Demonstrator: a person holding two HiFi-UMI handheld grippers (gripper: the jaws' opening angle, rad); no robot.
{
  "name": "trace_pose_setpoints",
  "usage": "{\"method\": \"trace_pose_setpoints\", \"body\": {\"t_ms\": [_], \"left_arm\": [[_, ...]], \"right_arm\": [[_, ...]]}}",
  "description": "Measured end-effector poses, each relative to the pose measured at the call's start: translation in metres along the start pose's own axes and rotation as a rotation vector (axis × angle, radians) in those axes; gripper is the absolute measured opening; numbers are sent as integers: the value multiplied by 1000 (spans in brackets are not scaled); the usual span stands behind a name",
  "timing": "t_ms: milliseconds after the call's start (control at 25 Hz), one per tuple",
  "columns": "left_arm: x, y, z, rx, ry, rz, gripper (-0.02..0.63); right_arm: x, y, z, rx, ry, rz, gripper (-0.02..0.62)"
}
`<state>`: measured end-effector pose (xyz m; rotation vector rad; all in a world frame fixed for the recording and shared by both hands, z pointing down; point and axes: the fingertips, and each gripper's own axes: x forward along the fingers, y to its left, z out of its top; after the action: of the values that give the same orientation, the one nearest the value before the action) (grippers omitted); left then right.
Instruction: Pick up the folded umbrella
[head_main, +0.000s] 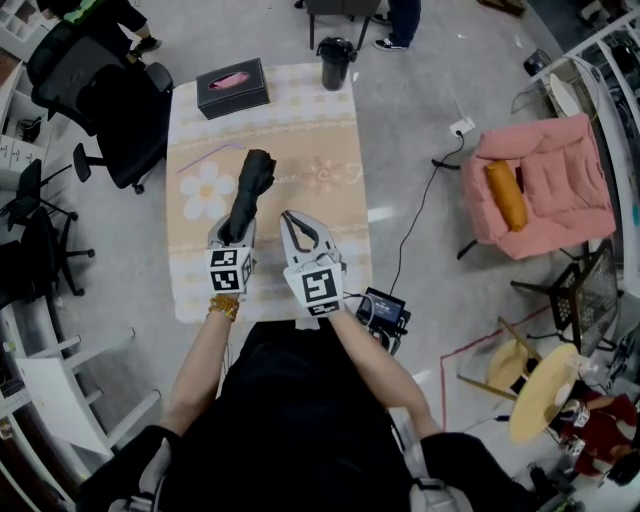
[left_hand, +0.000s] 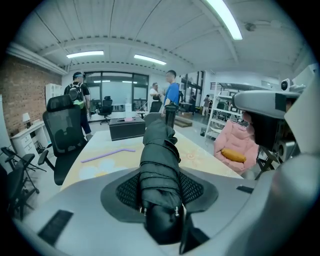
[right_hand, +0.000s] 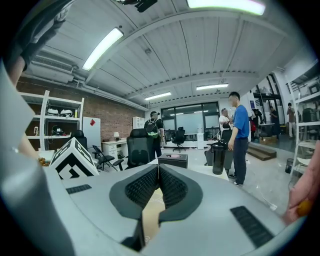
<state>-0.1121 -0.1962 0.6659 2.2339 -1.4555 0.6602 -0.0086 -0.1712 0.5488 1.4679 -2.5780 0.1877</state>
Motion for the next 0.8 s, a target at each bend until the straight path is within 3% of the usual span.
{"method": "trace_pose_setpoints", "body": {"t_ms": [800], "left_arm": [[-23,-7,28,-3,-70,3,181]], "right_arm": [[-6,4,10,-9,-14,9,17]]}}
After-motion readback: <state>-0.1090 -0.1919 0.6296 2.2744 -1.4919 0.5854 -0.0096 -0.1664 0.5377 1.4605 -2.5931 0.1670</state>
